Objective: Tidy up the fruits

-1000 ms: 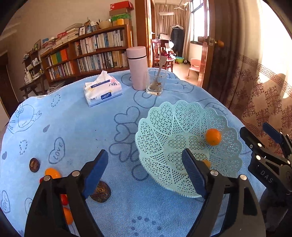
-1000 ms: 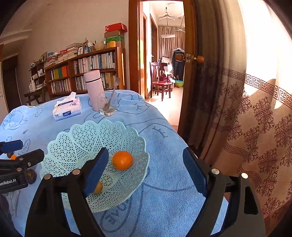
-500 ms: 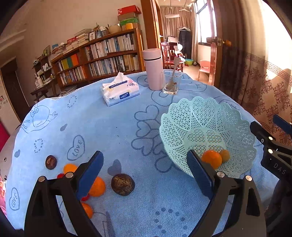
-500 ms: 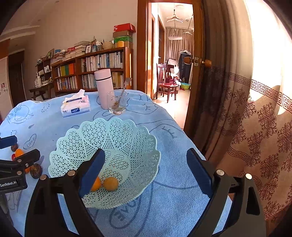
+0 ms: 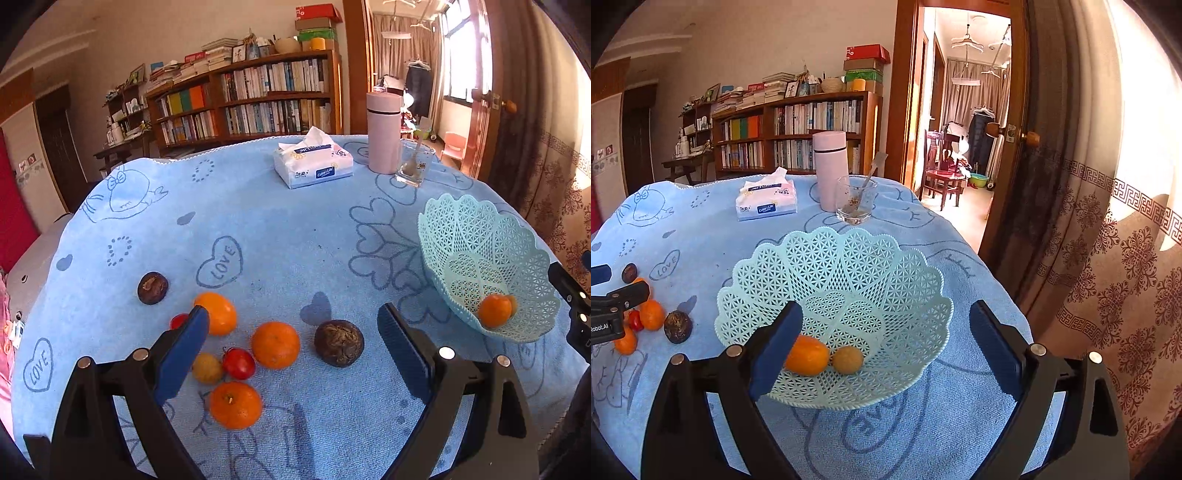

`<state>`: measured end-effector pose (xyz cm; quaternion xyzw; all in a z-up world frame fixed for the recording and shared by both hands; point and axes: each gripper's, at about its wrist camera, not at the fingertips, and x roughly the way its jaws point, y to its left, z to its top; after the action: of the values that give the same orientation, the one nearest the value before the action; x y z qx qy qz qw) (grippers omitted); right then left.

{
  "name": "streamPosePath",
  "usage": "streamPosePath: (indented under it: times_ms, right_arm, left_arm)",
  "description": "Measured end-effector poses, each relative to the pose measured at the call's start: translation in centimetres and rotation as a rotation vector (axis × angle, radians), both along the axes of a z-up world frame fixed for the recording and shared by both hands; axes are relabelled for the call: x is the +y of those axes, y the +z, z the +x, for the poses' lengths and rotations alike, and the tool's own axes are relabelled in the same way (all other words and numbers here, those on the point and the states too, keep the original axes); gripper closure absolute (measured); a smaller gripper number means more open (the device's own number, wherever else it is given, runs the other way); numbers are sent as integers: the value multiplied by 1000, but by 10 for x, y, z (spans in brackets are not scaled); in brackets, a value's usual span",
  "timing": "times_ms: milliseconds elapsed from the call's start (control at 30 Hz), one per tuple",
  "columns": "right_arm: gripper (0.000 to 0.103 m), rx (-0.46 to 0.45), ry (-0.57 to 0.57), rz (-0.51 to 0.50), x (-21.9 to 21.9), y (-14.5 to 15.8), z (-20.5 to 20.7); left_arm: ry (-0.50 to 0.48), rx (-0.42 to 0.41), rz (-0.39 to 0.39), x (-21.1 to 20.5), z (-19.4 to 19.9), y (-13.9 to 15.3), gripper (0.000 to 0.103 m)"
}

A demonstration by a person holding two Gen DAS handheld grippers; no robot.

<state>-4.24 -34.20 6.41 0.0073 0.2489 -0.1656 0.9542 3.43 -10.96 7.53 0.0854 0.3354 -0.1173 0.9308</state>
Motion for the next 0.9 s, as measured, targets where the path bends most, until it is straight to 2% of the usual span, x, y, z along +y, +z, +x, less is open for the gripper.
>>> streamPosePath:
  times_ms: [500,733,900]
  right_arm:
    - [10,15,71,-30,37,4,1]
    - [10,51,209,50,67,5,2]
    - [10,80,286,40,95,0,1]
  left_arm:
    - [172,24,-35,82,8,-12,11]
    - [247,50,-46,118,15,-21,11]
    - [259,92,-52,129,28,-31,11]
